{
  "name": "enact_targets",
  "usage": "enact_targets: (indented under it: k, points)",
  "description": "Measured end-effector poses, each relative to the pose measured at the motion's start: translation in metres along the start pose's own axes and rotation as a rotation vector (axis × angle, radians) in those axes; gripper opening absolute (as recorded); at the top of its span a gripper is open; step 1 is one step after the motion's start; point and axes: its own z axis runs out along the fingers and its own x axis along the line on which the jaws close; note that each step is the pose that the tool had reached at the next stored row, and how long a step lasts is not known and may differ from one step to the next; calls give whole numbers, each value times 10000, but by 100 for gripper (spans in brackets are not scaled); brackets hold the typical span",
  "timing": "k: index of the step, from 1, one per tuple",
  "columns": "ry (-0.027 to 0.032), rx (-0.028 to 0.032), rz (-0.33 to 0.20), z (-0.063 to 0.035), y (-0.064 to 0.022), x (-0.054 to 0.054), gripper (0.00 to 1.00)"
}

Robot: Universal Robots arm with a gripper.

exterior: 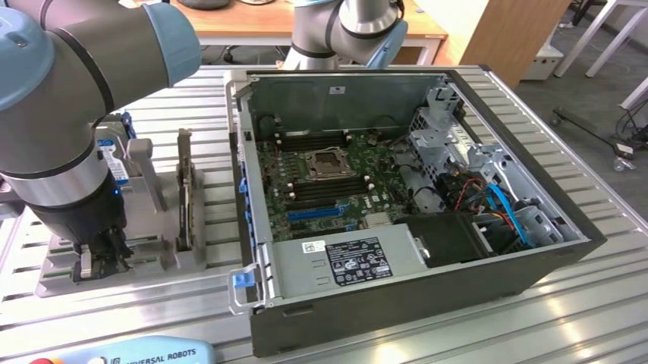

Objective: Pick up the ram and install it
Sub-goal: 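Pick up the ram and move it above insertion slot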

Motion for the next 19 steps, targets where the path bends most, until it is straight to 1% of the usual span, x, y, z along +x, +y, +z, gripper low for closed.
enact_targets:
  k: [13, 14, 15, 19]
  points:
    - [-1, 1, -2, 0, -1, 9, 27]
    - [-1, 2, -2, 0, -2, 9, 26]
    - [-1, 1, -2, 1, -2, 9, 19]
    - [-1, 2, -2, 1, -1, 9, 19]
